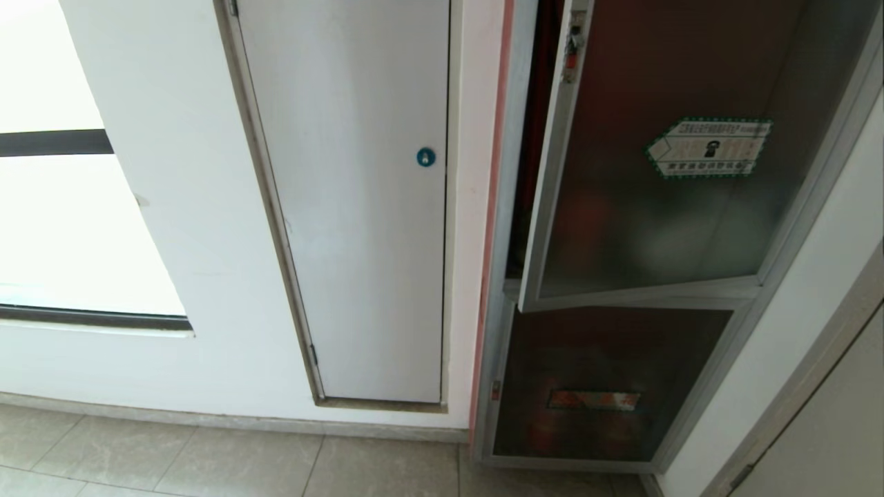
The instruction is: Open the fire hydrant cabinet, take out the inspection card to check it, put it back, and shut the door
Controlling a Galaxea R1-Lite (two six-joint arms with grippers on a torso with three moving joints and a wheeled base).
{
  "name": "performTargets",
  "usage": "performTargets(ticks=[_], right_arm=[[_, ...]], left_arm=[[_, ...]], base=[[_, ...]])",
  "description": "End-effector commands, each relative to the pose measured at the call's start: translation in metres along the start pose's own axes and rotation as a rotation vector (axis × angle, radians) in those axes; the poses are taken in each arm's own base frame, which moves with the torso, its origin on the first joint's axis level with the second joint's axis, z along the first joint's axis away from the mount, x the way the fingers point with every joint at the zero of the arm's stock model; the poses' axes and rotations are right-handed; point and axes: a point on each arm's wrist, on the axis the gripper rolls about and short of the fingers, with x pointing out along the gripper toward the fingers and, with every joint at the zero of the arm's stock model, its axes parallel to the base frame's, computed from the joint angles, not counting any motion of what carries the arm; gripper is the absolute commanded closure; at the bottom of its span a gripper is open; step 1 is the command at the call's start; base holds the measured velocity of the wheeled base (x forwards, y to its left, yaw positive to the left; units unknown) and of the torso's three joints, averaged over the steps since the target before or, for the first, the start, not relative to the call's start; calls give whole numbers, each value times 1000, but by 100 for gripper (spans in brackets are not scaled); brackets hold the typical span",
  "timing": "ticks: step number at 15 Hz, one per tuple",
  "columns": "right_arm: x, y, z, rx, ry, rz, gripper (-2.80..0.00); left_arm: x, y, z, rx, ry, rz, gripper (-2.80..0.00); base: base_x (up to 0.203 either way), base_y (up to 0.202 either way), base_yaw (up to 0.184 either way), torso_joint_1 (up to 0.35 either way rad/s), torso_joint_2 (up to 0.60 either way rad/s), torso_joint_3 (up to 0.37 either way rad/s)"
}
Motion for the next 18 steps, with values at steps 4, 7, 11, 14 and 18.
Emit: performTargets(ticks=[4,7,11,14,18], right_arm=[[-13,7,-39,135,-17,176,0],[-28,7,-62,153,-55,272,0],[-30,13,-80,184,17,380,0],[-31,15,-87,174,80,429,0],[-31,16,-90,167,112,442,0]], left_arm=[[1,0,-3,0,11,-1,0],[1,0,-3,1,12,0,0],[1,0,-3,0,12,2,0],[1,0,-3,0,12,0,0],[1,0,-3,0,12,-1,0]], base=[[0,0,0,0,0,0],[0,0,0,0,0,0],[0,0,0,0,0,0],[0,0,0,0,0,0],[0,0,0,0,0,0]])
